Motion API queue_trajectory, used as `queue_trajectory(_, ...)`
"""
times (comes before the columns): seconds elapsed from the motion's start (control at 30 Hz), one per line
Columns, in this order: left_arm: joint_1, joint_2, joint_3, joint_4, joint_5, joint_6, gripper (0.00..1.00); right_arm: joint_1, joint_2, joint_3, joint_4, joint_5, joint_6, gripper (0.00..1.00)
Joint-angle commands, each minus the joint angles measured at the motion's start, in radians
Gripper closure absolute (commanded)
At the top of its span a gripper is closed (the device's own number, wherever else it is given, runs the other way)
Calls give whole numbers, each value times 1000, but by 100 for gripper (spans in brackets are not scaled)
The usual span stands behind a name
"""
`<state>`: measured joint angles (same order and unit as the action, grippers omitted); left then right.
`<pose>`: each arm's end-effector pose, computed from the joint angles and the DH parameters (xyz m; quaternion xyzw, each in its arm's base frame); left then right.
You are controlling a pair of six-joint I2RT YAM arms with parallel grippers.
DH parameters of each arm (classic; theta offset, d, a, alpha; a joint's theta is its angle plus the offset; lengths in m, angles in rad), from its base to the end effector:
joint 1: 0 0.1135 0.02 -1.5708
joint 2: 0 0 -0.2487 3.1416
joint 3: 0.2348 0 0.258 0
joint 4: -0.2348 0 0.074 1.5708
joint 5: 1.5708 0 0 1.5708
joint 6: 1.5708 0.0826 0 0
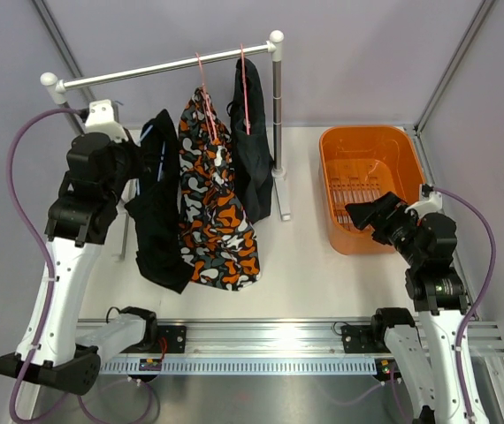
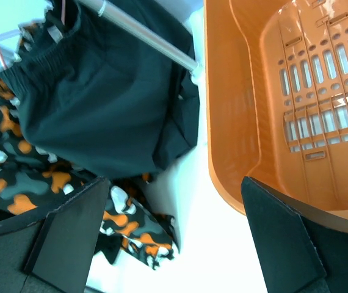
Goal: Remove the shorts from the hanger
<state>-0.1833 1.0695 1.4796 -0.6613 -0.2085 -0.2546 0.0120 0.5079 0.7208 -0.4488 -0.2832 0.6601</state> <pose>0.2554 -0.0300 0.4482 -0.0917 0.7831 -0.0522 0.6129 0.1840 0.0253 0.3103 0.1648 0.7649 0.3067 0.5420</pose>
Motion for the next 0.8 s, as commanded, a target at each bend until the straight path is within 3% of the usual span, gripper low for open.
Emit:
queue_trajectory(0.0, -74, -115, -48, 69, 31, 35, 100, -4, 63, 74, -1, -108, -105, 1)
queue_trajectory(0.13, -139, -196, -85, 103, 85, 46, 100, -4, 95, 86, 27, -195, -111, 0)
queue_trajectory(0.3, -191, -129, -7, -24, 343, 57, 100, 3, 92, 115, 35, -241, -108, 0)
queue_trajectory(0.4, -286, -108, -28, -38, 402, 93, 100, 32, 96, 156, 32, -270, -105, 1)
queue_trajectory(0.5, -404, -74, -33, -70, 416, 127, 100, 95, 104, 199, 22, -255, -106, 1)
queue_trajectory(0.63, -632, -34, -31, -100, 331, 190, 100, 189, 141, 233, 22, -196, -106, 1)
queue_trajectory(0.77, -752, 18, -16, -100, 279, 204, 100, 292, 195, 247, 33, -133, -109, 1)
